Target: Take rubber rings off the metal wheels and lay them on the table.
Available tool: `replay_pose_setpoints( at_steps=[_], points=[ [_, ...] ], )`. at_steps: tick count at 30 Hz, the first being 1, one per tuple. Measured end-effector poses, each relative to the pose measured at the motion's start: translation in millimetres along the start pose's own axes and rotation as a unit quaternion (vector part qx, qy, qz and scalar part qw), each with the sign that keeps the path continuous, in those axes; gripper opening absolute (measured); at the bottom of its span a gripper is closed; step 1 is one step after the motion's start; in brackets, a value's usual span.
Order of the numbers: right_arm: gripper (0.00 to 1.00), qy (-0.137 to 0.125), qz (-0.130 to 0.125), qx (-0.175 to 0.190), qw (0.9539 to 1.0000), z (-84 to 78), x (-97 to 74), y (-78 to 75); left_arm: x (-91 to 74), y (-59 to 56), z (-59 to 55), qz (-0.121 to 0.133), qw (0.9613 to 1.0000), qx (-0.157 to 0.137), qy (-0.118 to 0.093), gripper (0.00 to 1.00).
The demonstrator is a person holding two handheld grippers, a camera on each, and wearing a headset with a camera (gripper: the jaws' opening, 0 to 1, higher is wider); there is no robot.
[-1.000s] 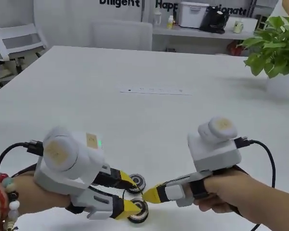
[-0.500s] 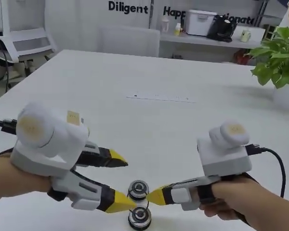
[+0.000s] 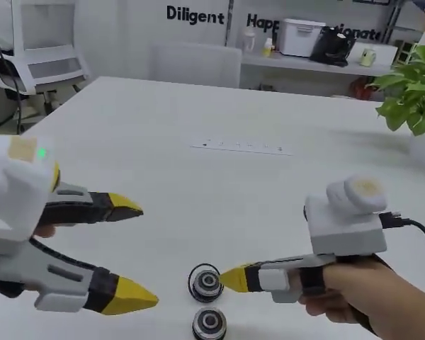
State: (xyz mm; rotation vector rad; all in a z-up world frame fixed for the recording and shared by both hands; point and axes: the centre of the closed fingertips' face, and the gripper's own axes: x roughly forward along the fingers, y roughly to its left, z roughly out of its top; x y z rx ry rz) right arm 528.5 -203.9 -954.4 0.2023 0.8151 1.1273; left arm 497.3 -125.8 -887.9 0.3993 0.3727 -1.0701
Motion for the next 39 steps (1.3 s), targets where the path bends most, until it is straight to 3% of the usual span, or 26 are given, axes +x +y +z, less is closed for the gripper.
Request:
replay_pose_setpoints(
  at_steps=[9,14,16,27,35,39],
  points=[
    [0.00,-0.029,0.004,0.002,0.9996,15.6,-7.3,4.0,-33.1,5.7,-15.1,0.055,0.9978,-0.036,-0.004,0.74],
    [0.00,-0.043,0.005,0.002,0.9990,23.1,-11.8,8.3,-44.4,4.5,-35.1,0.083,0.9951,-0.052,0.016,0.77],
    [0.00,-0.047,0.005,0.001,0.9989,25.7,-13.0,10.7,-46.6,3.1,-39.5,0.087,0.9940,-0.064,0.013,0.78],
    [0.00,-0.083,0.013,0.011,0.9964,41.9,-23.5,18.3,-33.9,-7.4,-47.4,0.090,0.9905,-0.104,0.000,0.80],
    [0.00,-0.089,0.020,-0.015,0.9957,50.4,-24.8,27.7,-32.3,-9.8,-51.7,0.091,0.9898,-0.109,0.010,0.83],
    [0.00,-0.096,0.019,-0.030,0.9947,58.4,-26.7,31.4,-33.4,-9.1,-48.8,0.094,0.9893,-0.112,0.001,0.84]
  ],
)
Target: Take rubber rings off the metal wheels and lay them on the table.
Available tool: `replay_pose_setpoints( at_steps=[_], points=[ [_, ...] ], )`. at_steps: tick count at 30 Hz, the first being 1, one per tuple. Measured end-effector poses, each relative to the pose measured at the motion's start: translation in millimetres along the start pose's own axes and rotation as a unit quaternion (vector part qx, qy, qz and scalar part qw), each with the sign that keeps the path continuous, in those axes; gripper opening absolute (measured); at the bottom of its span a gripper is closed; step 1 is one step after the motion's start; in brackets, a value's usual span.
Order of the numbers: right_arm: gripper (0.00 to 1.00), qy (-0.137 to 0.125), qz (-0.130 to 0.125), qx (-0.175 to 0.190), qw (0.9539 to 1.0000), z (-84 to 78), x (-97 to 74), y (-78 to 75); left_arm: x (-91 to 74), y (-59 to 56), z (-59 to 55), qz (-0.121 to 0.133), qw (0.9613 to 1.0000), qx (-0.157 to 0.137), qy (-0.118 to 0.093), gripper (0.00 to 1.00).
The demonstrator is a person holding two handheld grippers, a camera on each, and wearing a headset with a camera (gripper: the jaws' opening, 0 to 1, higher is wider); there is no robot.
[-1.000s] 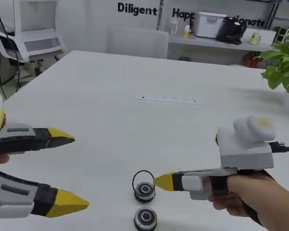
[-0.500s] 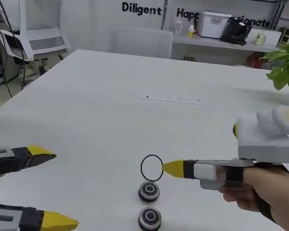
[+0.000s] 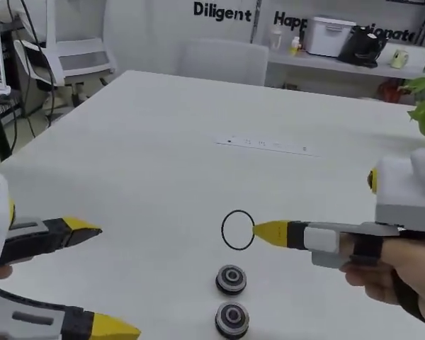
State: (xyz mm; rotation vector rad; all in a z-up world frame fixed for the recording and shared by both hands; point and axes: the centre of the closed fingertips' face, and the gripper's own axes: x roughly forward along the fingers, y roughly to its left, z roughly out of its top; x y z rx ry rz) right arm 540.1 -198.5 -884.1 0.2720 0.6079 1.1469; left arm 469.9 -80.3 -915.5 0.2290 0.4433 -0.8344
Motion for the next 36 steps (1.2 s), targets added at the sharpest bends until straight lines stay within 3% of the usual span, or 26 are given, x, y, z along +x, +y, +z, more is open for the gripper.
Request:
replay_pose_setpoints(
  at_steps=[6,15,20,23,36],
  points=[
    [0.00,-0.006,0.000,0.005,1.0000,8.7,4.4,5.1,0.0,-1.5,-3.5,0.003,1.0000,0.006,0.007,0.84],
    [0.00,0.036,0.002,-0.043,0.9984,5.4,18.2,23.0,-0.4,-1.8,-4.6,0.007,0.9998,0.013,0.010,0.84],
    [0.00,0.064,0.009,-0.078,0.9948,4.2,25.5,33.6,-0.1,-2.1,-4.4,0.008,0.9998,0.014,0.009,0.84],
    [0.00,0.079,0.002,-0.090,0.9928,2.6,29.1,32.8,0.0,-2.5,-2.5,0.005,1.0000,0.006,0.000,0.85],
    [0.00,0.126,-0.002,-0.107,0.9862,-14.6,47.2,28.6,3.0,-5.1,-4.6,0.001,0.9999,0.013,0.008,0.86]
  ],
)
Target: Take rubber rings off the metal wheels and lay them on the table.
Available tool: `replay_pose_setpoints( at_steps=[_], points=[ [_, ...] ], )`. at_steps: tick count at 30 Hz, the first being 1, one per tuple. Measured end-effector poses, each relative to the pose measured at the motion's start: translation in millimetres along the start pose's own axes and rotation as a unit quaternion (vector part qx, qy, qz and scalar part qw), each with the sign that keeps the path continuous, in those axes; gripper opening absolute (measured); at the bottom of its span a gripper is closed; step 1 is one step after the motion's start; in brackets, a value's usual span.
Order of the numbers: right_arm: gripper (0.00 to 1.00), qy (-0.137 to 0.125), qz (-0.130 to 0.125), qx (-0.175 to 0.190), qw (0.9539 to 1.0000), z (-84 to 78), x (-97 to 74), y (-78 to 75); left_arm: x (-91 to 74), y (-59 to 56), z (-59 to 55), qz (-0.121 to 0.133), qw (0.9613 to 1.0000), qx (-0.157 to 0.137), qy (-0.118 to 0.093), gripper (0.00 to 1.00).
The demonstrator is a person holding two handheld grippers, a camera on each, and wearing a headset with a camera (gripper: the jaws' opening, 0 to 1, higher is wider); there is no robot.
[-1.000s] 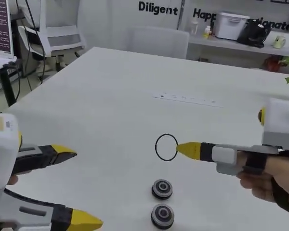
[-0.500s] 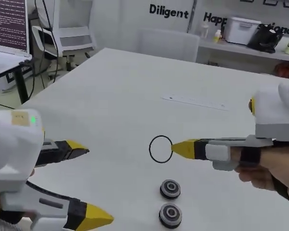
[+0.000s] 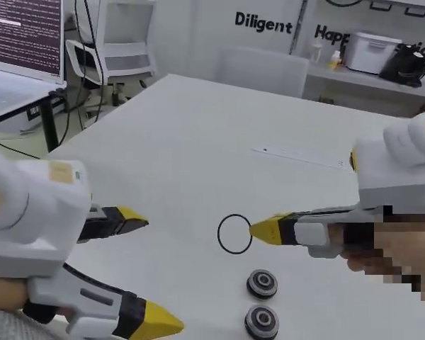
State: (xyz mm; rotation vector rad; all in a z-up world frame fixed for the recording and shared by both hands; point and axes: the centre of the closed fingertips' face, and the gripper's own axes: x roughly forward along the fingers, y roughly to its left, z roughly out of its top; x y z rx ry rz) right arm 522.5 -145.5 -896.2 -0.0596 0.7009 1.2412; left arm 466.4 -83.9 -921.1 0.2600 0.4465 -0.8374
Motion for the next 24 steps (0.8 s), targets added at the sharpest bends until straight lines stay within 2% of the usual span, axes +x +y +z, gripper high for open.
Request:
replay_pose_setpoints(
  at_steps=[12,24],
  points=[
    [0.00,0.044,-0.003,0.002,0.9990,-16.8,22.2,-5.3,1.4,-1.4,-0.7,-0.005,1.0000,0.001,0.000,0.86],
    [0.00,0.076,0.004,0.015,0.9970,-30.8,45.3,-12.8,2.5,-2.5,-1.6,-0.012,0.9999,0.006,0.002,0.85]
  ],
)
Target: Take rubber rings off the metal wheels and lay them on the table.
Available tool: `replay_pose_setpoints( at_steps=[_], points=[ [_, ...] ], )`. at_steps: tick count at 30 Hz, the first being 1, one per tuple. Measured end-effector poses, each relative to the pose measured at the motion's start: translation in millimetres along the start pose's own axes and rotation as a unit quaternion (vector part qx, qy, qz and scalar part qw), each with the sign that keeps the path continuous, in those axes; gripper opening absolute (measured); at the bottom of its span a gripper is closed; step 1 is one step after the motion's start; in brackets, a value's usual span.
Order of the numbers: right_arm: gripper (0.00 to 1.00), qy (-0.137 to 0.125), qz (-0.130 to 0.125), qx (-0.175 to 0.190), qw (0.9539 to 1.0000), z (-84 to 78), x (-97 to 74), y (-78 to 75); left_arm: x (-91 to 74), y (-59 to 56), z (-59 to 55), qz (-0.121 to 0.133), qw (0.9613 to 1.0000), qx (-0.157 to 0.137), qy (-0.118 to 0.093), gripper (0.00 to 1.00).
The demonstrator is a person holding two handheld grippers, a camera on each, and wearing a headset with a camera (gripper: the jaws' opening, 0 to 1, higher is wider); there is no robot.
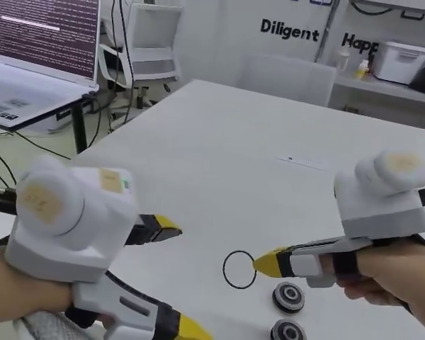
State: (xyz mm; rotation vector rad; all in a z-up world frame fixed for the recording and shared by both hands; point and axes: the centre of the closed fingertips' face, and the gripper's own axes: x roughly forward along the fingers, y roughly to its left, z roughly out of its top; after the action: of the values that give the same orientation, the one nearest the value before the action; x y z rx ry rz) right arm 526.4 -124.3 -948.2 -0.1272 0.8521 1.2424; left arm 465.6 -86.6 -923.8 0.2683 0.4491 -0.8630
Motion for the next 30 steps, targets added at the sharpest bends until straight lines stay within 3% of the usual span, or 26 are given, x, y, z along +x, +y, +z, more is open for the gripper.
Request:
replay_pose_setpoints(
  at_steps=[30],
  points=[
    [0.00,0.053,-0.021,0.036,0.9977,-31.3,42.5,-22.7,1.0,-2.8,0.4,-0.014,0.9999,-0.003,-0.002,0.84]
  ],
)
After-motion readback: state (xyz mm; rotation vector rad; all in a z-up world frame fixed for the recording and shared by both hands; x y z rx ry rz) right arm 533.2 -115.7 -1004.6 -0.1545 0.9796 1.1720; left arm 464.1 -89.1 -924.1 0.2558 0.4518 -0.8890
